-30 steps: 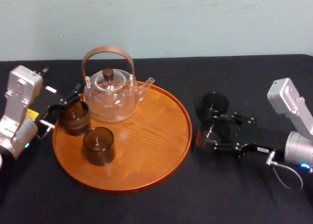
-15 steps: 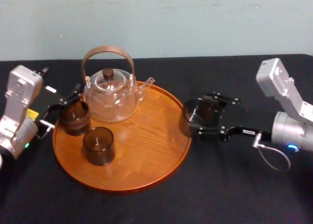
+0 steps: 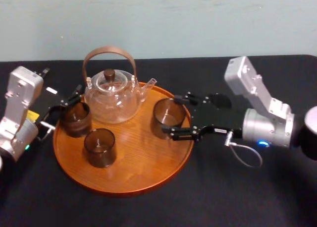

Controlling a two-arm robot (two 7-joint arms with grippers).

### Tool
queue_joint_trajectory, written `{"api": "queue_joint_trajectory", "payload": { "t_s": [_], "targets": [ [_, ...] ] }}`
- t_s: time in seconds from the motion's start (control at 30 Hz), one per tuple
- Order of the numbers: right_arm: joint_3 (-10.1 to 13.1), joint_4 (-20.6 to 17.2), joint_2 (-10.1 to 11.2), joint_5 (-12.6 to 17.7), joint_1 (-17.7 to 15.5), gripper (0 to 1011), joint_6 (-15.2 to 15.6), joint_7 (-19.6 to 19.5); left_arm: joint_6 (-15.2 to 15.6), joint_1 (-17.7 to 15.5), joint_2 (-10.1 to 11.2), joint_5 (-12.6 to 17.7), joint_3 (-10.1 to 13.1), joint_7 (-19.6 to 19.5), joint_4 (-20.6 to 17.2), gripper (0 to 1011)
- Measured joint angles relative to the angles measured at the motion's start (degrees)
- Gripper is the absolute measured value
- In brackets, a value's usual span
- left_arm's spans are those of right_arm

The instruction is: Pick up the glass from the table and place it on the tray.

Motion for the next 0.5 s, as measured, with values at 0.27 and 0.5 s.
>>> {"api": "queue_joint_trajectory", "payload": {
  "t_s": [0.27,0.5],
  "targets": [
    [-2.2,2.7,-2.5,-0.1,1.4,898,-0.4,0.2,0.0,0.0,0.0,0.0,0.0,0.0,0.0,1001],
    [-3.4,4.6,-3.5,-0.4,1.6,898,-0.6,0.1,0.0,0.0,0.0,0.0,0.0,0.0,0.0,1001]
  ]
}}
